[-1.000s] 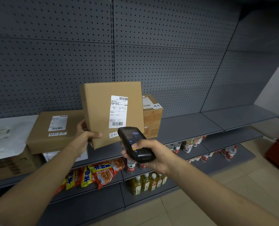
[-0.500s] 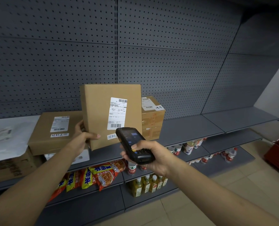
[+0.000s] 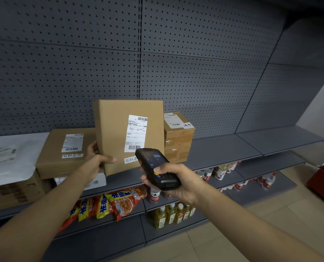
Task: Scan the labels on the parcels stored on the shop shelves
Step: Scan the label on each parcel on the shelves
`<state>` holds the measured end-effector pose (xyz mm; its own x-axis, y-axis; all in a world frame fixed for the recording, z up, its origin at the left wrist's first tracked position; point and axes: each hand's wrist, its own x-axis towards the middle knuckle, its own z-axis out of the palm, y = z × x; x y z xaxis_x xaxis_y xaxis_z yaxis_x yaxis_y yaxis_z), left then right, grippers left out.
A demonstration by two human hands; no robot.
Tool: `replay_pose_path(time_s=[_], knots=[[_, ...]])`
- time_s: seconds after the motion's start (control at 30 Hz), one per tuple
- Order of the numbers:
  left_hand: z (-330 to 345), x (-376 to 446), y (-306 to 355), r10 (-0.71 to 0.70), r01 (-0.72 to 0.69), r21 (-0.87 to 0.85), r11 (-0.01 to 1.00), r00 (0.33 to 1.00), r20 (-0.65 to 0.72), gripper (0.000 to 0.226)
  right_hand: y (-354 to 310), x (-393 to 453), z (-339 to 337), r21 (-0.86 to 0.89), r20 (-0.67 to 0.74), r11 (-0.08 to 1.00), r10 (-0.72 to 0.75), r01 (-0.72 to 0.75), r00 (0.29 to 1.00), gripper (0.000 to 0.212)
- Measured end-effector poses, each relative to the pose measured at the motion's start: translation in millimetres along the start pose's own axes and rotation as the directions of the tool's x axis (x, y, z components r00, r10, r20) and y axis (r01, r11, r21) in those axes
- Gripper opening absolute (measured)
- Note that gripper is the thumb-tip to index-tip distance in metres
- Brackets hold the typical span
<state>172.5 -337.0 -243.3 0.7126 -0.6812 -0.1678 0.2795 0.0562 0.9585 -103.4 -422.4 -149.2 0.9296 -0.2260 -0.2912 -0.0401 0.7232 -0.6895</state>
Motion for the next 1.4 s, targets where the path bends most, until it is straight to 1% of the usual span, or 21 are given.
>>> replay_pose_path(time_s=[0.23, 0.33, 0.4, 0.47, 0.53, 0.6, 0.67, 0.77, 0.9, 1.0, 1.07, 1.2, 1.33, 1.4], knots=[[-8, 6, -3, -0.032, 0.033, 0.017, 0.999, 0.999, -0.030, 0.109, 4, 7, 2, 0.005, -0.004, 1.000, 0.009, -0.009, 1.000, 0.054], [-10, 6, -5, -0.071, 0.071, 0.031, 0.997, 0.997, -0.021, 0.106, 7, 13, -3, -0.026, -0.025, 1.000, 0.014, -0.014, 1.000, 0.050], [-10, 7, -7, -0.099, 0.099, 0.049, 0.994, 0.995, -0.010, 0.107, 7, 15, -7, -0.125, -0.060, 0.992, 0.014, -0.022, 0.998, 0.042], [-10, 7, -10, -0.120, 0.119, 0.084, 0.989, 0.993, 0.008, 0.104, 6, 16, -12, -0.286, -0.117, 0.958, -0.009, -0.025, 0.993, 0.036], [-6, 8, -14, -0.147, 0.144, 0.102, 0.984, 0.989, 0.022, 0.091, 4, 22, -23, -0.390, -0.187, 0.921, -0.068, -0.011, 0.980, 0.040], [1, 11, -20, -0.182, 0.180, 0.069, 0.981, 0.983, 0.021, 0.079, 2, 33, -39, -0.444, -0.271, 0.896, -0.125, -0.009, 0.954, 0.048], [9, 13, -25, -0.211, 0.210, 0.042, 0.977, 0.977, 0.023, 0.071, -1, 43, -56, -0.477, -0.359, 0.878, -0.164, -0.030, 0.919, 0.052], [20, 18, -33, -0.259, 0.258, 0.054, 0.965, 0.966, 0.017, 0.061, -9, 58, -81, -0.472, -0.440, 0.879, -0.172, -0.064, 0.881, 0.053], [28, 29, -39, -0.340, 0.340, 0.069, 0.938, 0.940, -0.016, 0.036, -23, 83, -116, -0.475, -0.471, 0.873, -0.147, -0.110, 0.870, 0.055], [28, 42, -49, -0.374, 0.376, 0.045, 0.925, 0.926, -0.048, 0.029, -36, 106, -141, -0.511, -0.461, 0.845, -0.112, -0.160, 0.880, 0.058], [29, 52, -57, -0.388, 0.392, 0.044, 0.919, 0.919, -0.073, 0.034, -47, 121, -156, -0.564, -0.440, 0.802, -0.091, -0.196, 0.894, 0.065], [29, 79, -70, -0.425, 0.429, 0.062, 0.901, 0.902, -0.074, 0.061, -61, 151, -183, -0.613, -0.419, 0.743, -0.015, -0.270, 0.908, 0.081], [34, 104, -82, -0.450, 0.456, 0.042, 0.889, 0.887, -0.103, 0.072, -67, 172, -202, -0.654, -0.408, 0.677, 0.059, -0.337, 0.911, 0.069], [37, 115, -89, -0.465, 0.471, 0.027, 0.882, 0.878, -0.117, 0.073, -66, 182, -210, -0.637, -0.410, 0.688, 0.080, -0.348, 0.908, 0.060]])
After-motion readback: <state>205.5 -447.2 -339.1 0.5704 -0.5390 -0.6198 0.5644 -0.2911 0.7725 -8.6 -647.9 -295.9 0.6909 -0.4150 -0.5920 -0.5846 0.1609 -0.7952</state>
